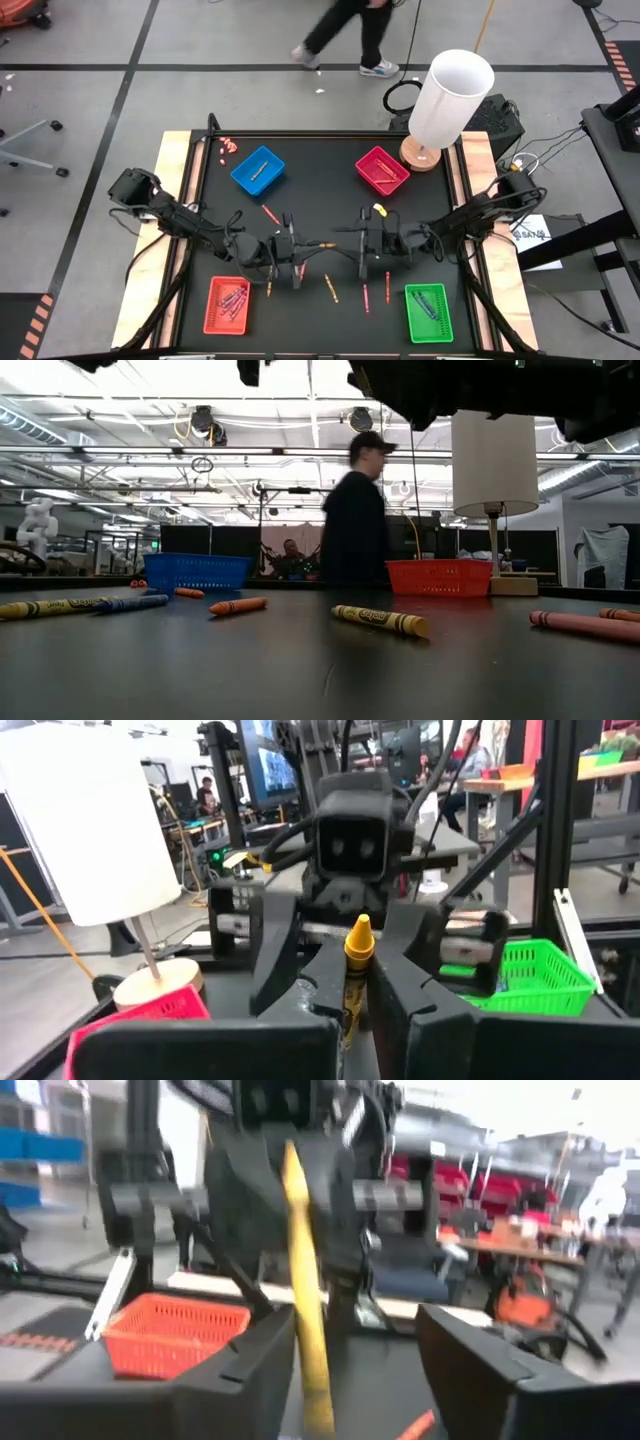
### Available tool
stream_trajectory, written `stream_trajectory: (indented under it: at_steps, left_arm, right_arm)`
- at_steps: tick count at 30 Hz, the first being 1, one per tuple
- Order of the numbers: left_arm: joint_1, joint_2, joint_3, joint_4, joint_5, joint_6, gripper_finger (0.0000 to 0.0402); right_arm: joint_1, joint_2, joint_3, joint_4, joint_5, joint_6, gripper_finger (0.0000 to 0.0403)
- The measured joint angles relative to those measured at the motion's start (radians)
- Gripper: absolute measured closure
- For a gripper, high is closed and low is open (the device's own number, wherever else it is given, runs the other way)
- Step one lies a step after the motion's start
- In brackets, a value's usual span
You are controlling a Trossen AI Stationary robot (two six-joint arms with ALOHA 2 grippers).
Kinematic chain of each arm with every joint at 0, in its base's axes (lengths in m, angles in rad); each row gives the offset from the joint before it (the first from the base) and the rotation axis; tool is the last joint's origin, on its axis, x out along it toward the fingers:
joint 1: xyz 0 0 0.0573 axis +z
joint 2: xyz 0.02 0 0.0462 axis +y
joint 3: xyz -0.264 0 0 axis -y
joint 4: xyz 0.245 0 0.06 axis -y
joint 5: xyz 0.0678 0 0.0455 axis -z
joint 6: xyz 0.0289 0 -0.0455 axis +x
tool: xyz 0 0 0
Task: Sort crayons
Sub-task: Put the yellow crayon into the blue bin
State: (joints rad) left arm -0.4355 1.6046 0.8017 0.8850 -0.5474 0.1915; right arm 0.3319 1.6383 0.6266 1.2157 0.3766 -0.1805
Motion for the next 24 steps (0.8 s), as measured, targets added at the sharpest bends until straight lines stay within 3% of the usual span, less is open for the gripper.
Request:
stream_trajectory:
  at_steps: [6, 15, 20, 24]
  left_arm:
    - [-0.007, -0.079, 0.000, -0.106, -0.005, 0.006, 0.0382]
    - [-0.012, -0.186, 0.000, -0.220, -0.005, 0.072, 0.0382]
    - [-0.012, -0.195, 0.000, -0.221, -0.005, 0.246, 0.0382]
    - [-0.011, -0.195, 0.000, -0.221, -0.005, 0.417, 0.0382]
  right_arm:
    - [0.000, -0.178, 0.000, -0.339, 0.006, 0.064, 0.0174]
    - [-0.017, -0.444, 0.000, -0.864, 0.029, 0.188, 0.0183]
    - [-0.023, -0.452, 0.000, -1.094, 0.039, 0.322, 0.0187]
    - [-0.023, -0.396, -0.001, -1.140, 0.020, 0.367, 0.0188]
